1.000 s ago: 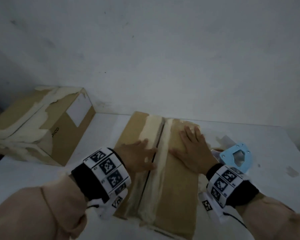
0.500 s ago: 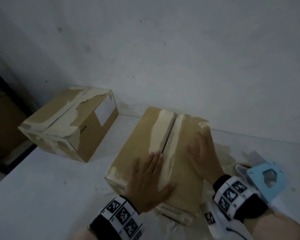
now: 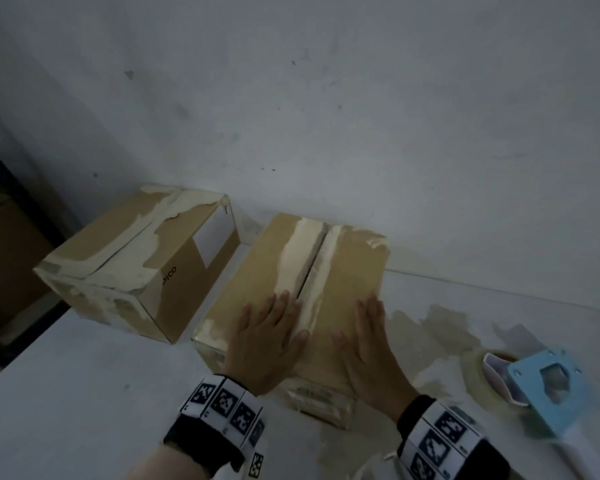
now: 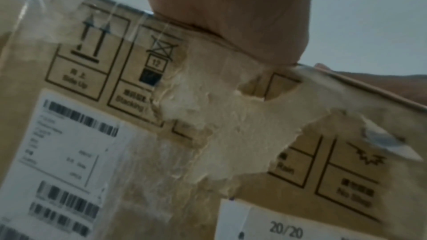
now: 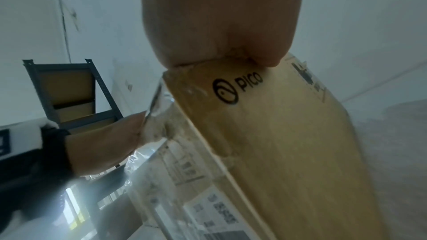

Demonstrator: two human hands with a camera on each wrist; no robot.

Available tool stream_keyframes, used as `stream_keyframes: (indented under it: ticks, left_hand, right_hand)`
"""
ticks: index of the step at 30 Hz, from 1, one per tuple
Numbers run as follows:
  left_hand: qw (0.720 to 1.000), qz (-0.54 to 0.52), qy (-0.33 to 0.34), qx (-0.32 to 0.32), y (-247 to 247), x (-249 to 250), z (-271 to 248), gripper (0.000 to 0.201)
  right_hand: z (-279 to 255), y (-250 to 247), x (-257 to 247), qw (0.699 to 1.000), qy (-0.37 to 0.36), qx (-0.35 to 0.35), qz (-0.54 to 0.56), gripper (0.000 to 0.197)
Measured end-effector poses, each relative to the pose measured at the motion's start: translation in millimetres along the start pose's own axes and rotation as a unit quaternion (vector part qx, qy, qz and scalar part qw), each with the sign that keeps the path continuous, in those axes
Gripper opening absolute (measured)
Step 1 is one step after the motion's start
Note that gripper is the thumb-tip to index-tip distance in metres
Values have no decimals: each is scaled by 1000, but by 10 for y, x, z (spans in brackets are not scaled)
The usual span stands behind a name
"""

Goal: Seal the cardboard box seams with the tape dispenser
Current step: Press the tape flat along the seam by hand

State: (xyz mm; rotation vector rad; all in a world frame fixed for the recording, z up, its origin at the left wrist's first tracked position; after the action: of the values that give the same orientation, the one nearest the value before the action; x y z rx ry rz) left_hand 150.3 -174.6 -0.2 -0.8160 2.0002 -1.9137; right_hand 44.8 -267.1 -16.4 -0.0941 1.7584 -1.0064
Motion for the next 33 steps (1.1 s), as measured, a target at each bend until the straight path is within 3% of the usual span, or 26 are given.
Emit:
stream_keyframes:
  ticks: [7,17,23,27,33]
  left_hand:
    - [1000,14,-7,-21,-71,-597,210,93]
    - [1000,24,9,13,-248,-1056,440,100]
    - [999,44,-6,9,-277,-1128,521,75]
    - [999,46,-7,-3,-272,-1107,543,66]
    - [997,48,-22,-58,-260,-1087,561,67]
  right_hand:
    - [411,251,-370,999,14,31,-40,74]
    - [797,513,-643,997,37,24,-63,75]
    - [978,515,-650,994,66,-6,-82,71]
    - [973,448,-628,993,79,-27,-89,69]
    - [596,75,-648,996,71,28,-43,72]
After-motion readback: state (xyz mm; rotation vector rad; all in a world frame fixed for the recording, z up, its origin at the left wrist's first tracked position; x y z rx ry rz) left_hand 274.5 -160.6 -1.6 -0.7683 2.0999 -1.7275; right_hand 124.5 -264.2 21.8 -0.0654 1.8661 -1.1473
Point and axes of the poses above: each hand's wrist, its own z-axis towards the middle knuckle, its own y-axis out of the palm, x = y × z, the point moved 9 cm from there along z, towards the middle knuckle
